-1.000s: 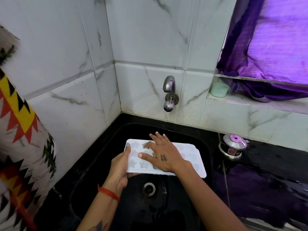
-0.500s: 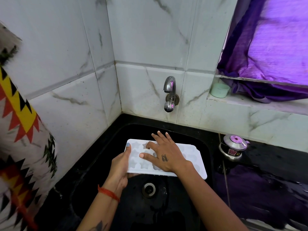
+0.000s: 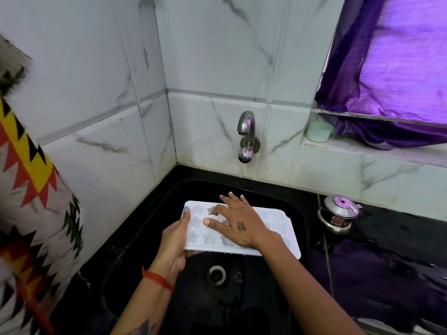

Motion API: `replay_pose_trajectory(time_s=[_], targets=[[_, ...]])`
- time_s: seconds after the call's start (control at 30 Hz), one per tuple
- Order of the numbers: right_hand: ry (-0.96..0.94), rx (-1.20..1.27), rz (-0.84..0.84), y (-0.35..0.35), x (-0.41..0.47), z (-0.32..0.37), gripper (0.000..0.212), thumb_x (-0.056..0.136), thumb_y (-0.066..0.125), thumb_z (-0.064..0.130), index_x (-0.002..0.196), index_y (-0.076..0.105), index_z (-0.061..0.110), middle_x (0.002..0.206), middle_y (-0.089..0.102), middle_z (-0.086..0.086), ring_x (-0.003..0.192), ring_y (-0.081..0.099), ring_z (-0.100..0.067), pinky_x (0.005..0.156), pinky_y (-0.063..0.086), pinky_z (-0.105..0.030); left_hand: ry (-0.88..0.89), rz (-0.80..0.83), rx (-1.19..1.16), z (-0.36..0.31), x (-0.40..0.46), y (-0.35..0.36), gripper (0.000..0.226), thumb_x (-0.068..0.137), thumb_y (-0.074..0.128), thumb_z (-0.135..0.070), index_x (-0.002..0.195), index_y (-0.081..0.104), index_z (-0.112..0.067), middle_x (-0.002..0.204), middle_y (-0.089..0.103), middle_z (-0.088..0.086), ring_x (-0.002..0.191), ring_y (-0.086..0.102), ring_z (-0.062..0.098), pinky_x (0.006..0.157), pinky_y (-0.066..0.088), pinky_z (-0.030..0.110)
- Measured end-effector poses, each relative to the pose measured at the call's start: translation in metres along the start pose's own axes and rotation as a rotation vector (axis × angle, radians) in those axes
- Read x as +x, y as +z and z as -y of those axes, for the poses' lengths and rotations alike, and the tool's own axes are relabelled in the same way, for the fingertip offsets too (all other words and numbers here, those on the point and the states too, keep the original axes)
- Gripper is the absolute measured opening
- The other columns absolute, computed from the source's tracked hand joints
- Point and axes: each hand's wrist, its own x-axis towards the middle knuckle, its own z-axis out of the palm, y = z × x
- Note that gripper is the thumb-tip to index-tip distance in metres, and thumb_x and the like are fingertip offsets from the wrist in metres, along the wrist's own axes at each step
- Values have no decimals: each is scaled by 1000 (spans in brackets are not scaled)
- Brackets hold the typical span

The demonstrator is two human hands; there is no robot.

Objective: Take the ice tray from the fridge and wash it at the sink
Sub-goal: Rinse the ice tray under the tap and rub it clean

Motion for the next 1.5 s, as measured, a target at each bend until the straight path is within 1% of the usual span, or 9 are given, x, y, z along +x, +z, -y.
replay_pose_trajectory(time_s=[0.1, 0.2, 0.37, 0.5, 0.67, 0.87, 1.13, 1.37, 1.5], targets=[[-23, 3, -26, 2, -1, -1, 59, 84, 32, 70, 120, 53, 29, 156, 25, -6, 147, 6, -18, 119, -3, -39, -2, 6, -2, -1, -1, 0, 36, 91, 52, -46, 91, 67, -13, 84, 72, 10, 72, 69, 24, 45, 54, 27], [-43, 41, -72, 1, -1, 0, 56, 85, 35, 68, 121, 50, 27, 154, 28, -4, 146, 9, -17, 119, -1, -37, -4, 2, 5, -1, -1, 1, 36, 91, 52, -47, 92, 66, -13, 84, 72, 10, 72, 69, 24, 46, 54, 28], [-89, 72, -105, 1, 4, 6, 72, 77, 23, 75, 128, 45, 30, 153, 30, -2, 146, 11, -16, 120, 1, -36, 1, 5, 2, -1, -2, 2, 34, 91, 52, -46, 90, 65, -14, 83, 71, 8, 71, 68, 22, 43, 52, 26], [-117, 56, -91, 3, 8, 13, 70, 79, 22, 73, 129, 47, 29, 153, 31, -3, 146, 11, -17, 119, 1, -37, -6, 1, 8, 0, -2, 2, 34, 91, 53, -47, 91, 65, -14, 86, 71, 9, 74, 68, 23, 46, 52, 27], [-95, 7, -17, 6, 12, 16, 51, 92, 34, 61, 129, 51, 30, 156, 24, -5, 147, 5, -17, 118, -5, -36, -11, 3, -6, 0, -2, 1, 37, 90, 54, -46, 94, 67, -12, 85, 71, 10, 71, 68, 23, 41, 51, 26], [-73, -64, 38, 5, 11, 17, 51, 92, 30, 62, 128, 51, 33, 158, 19, -7, 147, 2, -18, 119, -7, -39, -19, 9, 4, 1, -4, 1, 41, 89, 54, -48, 102, 67, -10, 96, 71, 14, 73, 68, 24, 41, 51, 25], [-68, -164, 43, 3, 13, 19, 56, 92, 25, 64, 129, 51, 32, 158, 19, -7, 147, 1, -19, 119, -6, -39, -3, 19, 0, 2, -5, 2, 36, 90, 53, -47, 91, 68, -14, 82, 72, 10, 67, 68, 22, 40, 50, 25], [-46, -15, 73, 3, 14, 23, 54, 92, 27, 63, 132, 50, 34, 158, 19, -5, 147, 2, -17, 119, -5, -37, 27, 17, 9, 1, -5, 1, 35, 89, 54, -49, 90, 67, -16, 80, 70, 4, 69, 68, 19, 43, 52, 26], [-46, -2, 79, 3, 14, 23, 53, 92, 29, 63, 130, 52, 34, 158, 20, -6, 147, 3, -17, 119, -4, -38, 26, 31, 2, 2, -4, 1, 34, 89, 55, -47, 89, 68, -16, 70, 73, 2, 64, 69, 18, 43, 52, 26]])
